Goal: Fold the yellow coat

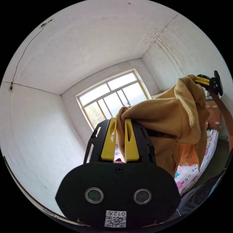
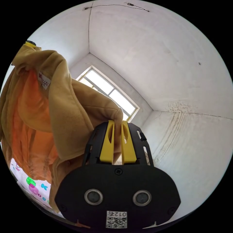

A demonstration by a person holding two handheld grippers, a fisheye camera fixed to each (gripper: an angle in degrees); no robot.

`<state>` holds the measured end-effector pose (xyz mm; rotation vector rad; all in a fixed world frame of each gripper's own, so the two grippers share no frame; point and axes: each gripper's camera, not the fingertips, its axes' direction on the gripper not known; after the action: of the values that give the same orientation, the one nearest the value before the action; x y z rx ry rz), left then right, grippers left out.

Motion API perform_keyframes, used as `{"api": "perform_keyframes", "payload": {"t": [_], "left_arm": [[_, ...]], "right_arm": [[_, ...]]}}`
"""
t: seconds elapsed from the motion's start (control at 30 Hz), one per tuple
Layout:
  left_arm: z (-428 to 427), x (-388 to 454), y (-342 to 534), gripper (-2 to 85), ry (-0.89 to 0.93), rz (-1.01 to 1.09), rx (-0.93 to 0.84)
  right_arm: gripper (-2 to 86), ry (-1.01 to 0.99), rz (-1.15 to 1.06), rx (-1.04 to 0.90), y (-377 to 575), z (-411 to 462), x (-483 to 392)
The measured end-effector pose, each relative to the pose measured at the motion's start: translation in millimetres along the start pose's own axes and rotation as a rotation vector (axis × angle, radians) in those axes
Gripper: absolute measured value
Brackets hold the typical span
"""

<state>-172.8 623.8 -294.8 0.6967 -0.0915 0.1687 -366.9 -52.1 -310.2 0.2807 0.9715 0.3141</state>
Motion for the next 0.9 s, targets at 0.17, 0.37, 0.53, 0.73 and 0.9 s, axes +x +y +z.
{"api": "perform_keyframes", "payload": {"t": [0.17,0.37,0.53,0.73,0.9], "left_arm": [[33.9,-5.7,-9.2,4.8,0.047,0.034,-0.061],[187.0,4.0,2.6,4.7,0.131,0.006,-0.235],[392.0,46.8,64.6,4.1,0.177,-0.045,-0.460],[646.9,126.3,206.9,3.2,0.241,-0.099,-0.803],[811.6,181.6,334.9,2.9,0.292,-0.103,-1.047]], "right_arm": [[1.4,0.005,-0.002,-0.046,-4.2,49.8,-24.4],[1.5,-0.108,-0.047,-0.176,42.7,230.0,-111.1],[1.6,-0.259,-0.129,-0.325,139.5,431.7,-239.8],[1.9,-0.490,-0.239,-0.518,309.0,665.3,-434.0],[2.5,-0.640,-0.347,-0.647,444.4,822.6,-590.8]]}}
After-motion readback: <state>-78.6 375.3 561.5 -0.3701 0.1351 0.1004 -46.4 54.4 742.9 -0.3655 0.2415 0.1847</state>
